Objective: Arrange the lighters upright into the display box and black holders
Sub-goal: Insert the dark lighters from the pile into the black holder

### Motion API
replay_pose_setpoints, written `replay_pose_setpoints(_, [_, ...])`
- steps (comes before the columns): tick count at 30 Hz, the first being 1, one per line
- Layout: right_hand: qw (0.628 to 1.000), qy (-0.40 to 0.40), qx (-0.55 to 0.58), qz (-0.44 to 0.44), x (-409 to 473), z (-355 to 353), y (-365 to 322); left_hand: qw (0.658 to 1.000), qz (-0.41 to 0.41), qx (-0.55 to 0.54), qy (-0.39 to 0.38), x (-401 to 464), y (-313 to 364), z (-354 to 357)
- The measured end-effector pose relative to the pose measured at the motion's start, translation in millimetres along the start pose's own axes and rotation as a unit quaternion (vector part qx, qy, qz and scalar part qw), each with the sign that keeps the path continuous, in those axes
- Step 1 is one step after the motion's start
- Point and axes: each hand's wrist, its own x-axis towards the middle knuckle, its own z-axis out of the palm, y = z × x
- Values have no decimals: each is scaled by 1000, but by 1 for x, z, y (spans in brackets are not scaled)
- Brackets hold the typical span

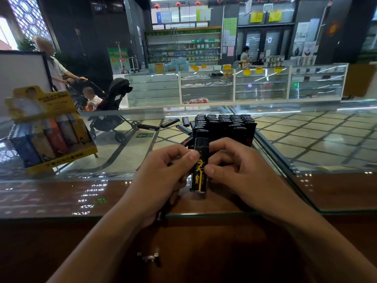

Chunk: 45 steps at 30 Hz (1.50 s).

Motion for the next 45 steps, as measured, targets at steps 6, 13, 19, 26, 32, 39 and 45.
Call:
replay_pose_setpoints(6, [999,-5,22,-36,-1,1,0,999,16,31,14,-1,1,2])
replay_pose_setpoints(13, [971,193,-108,-86,-2,-29,-7,997,14,-26,65,4,2,-7])
replay_pose_setpoints(19, [927,223,-271,-131,26,-51,-15,936,74,345,-11,41,11,-27])
replay_pose_setpoints(26, [878,166,-422,-155,53,-47,6,852,13,512,-110,72,-1,-27])
replay_pose_setpoints(32, [844,146,-492,-156,58,-46,21,868,40,486,-95,67,-8,-26])
replay_pose_setpoints(39, [833,171,-514,-111,57,-45,25,877,44,469,-94,68,-13,-29])
replay_pose_setpoints(45, [852,171,-491,-62,48,-41,23,917,46,391,-62,70,-10,-38])
